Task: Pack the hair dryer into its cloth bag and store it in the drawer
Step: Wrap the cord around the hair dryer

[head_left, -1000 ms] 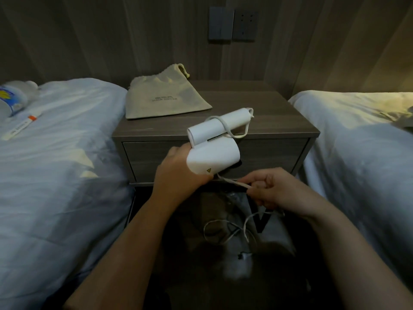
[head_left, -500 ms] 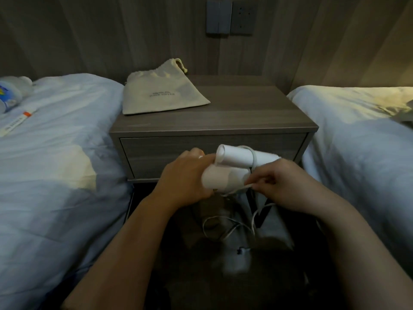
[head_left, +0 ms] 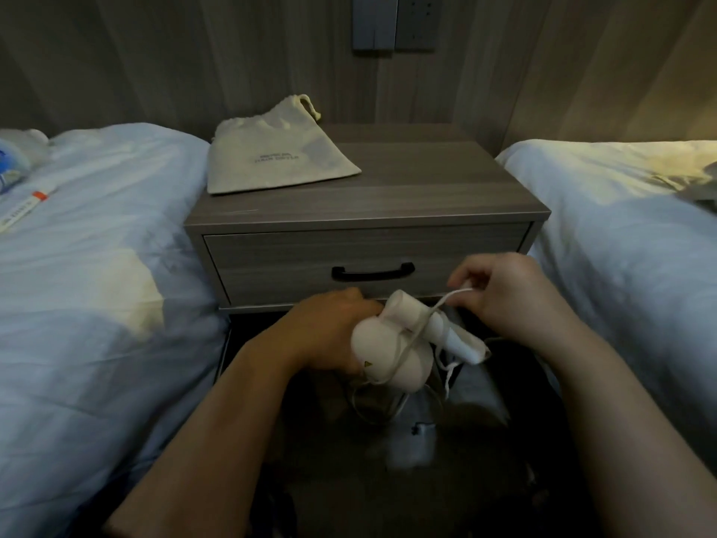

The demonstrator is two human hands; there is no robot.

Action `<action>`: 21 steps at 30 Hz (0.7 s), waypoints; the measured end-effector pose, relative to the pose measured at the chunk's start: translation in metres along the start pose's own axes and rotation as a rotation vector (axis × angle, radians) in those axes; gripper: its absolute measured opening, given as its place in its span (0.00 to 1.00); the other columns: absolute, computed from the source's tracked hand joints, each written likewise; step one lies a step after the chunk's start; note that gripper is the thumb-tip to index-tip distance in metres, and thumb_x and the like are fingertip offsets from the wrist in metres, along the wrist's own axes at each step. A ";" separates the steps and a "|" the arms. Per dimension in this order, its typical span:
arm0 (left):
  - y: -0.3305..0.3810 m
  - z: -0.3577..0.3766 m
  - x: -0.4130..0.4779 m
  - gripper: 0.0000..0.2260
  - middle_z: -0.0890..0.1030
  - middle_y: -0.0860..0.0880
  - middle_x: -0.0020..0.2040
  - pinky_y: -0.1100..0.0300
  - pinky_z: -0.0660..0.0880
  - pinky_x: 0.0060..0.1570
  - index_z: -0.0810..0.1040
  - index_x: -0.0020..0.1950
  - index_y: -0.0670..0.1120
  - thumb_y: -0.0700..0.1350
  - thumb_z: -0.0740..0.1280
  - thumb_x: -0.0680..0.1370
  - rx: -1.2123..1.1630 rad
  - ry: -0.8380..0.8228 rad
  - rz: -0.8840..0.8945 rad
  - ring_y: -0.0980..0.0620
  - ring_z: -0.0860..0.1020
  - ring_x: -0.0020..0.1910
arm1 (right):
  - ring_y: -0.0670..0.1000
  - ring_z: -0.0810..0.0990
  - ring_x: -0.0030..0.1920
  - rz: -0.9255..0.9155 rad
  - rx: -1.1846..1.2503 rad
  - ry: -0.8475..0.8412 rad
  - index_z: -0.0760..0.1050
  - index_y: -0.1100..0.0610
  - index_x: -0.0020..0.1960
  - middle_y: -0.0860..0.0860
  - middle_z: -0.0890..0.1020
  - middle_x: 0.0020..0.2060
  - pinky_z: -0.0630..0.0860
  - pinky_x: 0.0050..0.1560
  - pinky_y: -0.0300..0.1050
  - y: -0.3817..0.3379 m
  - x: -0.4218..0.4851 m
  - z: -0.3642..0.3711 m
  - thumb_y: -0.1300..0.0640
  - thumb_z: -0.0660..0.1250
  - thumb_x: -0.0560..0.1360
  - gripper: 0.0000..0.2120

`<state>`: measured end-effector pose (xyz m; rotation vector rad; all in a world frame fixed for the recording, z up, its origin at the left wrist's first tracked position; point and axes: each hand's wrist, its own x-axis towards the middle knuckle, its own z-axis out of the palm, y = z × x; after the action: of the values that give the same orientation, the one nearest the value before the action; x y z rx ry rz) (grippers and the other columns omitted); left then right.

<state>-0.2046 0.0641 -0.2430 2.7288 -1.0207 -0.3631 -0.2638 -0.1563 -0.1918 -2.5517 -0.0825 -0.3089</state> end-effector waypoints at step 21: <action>0.022 -0.011 -0.015 0.27 0.78 0.51 0.58 0.52 0.77 0.56 0.75 0.56 0.60 0.49 0.74 0.57 -0.923 -0.192 0.226 0.50 0.77 0.58 | 0.43 0.83 0.34 0.117 1.072 -0.281 0.84 0.54 0.37 0.47 0.86 0.33 0.78 0.34 0.35 0.048 0.014 0.011 0.42 0.81 0.46 0.24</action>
<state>-0.2253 0.0592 -0.2240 1.7639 -0.8803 -0.8203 -0.2418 -0.1908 -0.2227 -1.5049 -0.1531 0.1329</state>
